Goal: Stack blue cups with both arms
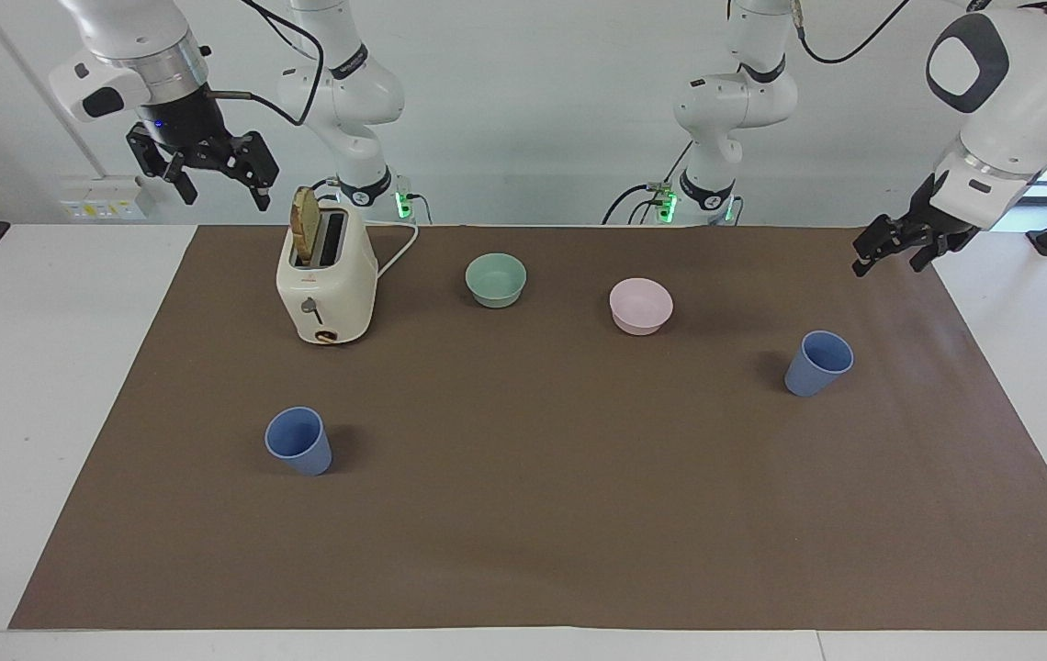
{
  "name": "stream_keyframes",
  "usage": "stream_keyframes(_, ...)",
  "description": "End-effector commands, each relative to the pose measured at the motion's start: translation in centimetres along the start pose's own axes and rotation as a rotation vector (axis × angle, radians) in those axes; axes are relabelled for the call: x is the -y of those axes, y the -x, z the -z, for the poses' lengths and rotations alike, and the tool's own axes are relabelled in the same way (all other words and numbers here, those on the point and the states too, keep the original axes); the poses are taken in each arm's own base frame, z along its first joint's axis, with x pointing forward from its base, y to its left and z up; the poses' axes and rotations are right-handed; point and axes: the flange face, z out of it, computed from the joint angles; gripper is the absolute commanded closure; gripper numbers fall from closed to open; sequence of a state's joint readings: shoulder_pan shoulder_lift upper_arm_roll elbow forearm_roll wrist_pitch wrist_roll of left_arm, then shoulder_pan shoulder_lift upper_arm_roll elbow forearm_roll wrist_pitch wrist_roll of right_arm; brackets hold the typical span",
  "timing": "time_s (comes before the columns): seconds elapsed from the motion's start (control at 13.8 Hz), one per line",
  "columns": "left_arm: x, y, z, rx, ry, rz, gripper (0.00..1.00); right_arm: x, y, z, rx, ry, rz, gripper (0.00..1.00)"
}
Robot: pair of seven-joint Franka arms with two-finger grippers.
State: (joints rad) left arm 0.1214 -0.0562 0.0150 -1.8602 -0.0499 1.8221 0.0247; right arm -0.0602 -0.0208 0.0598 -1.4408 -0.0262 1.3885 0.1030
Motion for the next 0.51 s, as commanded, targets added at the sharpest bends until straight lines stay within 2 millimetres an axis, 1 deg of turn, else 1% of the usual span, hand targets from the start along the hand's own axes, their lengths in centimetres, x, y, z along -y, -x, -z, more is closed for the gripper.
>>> stream_keyframes(0.0,1.3,-1.3,-3.0,-0.005,-0.015,0.006,0.00,-0.1,0.5,0.3,-0.006,-0.010,-0.016,0.00)
stream_keyframes(0.07,1.6,-1.8,-4.0,-0.010,-0.015,0.009,0.00,-0.1,0.5,0.3,-0.006,-0.009,-0.016,0.00)
stream_keyframes(0.15,2.2,-2.1,-5.0,-0.012,-0.016,0.021,0.00,-0.1,0.5,0.3,-0.006,-0.009,-0.016,0.00)
stream_keyframes(0.22,2.2,-2.1,-6.1,-0.010,-0.016,0.025,0.00,-0.1,0.5,0.3,-0.006,-0.009,-0.016,0.00)
stream_keyframes(0.29,2.3,-2.2,-7.8,-0.003,-0.017,0.028,0.00,-0.1,0.5,0.3,-0.004,-0.010,-0.016,0.00)
stream_keyframes(0.44,2.5,-1.4,-10.8,0.009,-0.017,0.043,0.00,-0.1,0.5,0.3,-0.004,-0.009,-0.016,0.00)
